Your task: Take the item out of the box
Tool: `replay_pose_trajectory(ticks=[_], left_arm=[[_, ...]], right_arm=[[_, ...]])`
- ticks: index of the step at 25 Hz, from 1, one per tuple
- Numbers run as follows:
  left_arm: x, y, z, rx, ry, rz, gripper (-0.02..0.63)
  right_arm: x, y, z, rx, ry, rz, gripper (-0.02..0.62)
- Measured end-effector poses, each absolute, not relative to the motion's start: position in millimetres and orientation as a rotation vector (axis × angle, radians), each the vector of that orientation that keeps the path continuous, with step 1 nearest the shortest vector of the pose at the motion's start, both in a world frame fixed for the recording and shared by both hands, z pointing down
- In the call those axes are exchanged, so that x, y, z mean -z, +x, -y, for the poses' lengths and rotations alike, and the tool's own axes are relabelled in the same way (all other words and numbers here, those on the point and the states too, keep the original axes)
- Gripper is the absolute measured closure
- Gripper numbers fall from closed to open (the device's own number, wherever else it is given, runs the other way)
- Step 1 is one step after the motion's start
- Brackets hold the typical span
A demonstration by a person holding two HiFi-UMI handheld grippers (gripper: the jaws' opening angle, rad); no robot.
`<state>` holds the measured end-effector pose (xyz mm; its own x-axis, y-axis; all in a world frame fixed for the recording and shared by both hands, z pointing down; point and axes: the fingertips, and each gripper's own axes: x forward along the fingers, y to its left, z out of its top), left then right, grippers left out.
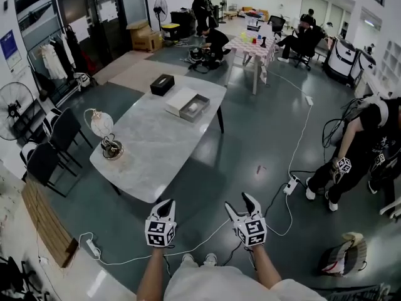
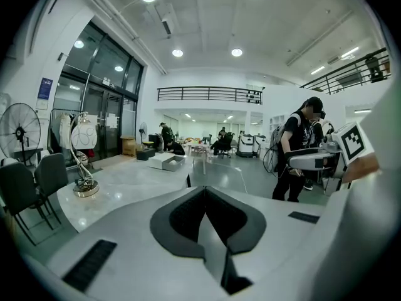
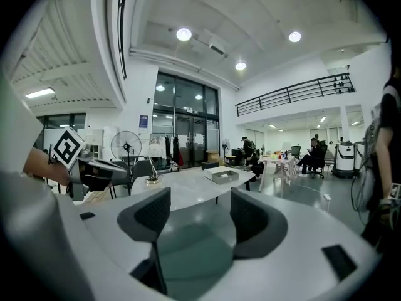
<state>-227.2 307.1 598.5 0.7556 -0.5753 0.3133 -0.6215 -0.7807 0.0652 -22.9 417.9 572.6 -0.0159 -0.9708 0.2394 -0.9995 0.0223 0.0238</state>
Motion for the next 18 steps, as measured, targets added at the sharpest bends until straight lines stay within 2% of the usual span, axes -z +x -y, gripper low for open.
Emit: replay_pose_trajectory(ticks=[18], left_arm=[[-614.7, -171.3, -263.3, -0.438, 2.791, 0.913, 0.591]], right_arm=[[-589.4, 19.9, -376.0, -0.240, 2.052, 2.080, 0.313]])
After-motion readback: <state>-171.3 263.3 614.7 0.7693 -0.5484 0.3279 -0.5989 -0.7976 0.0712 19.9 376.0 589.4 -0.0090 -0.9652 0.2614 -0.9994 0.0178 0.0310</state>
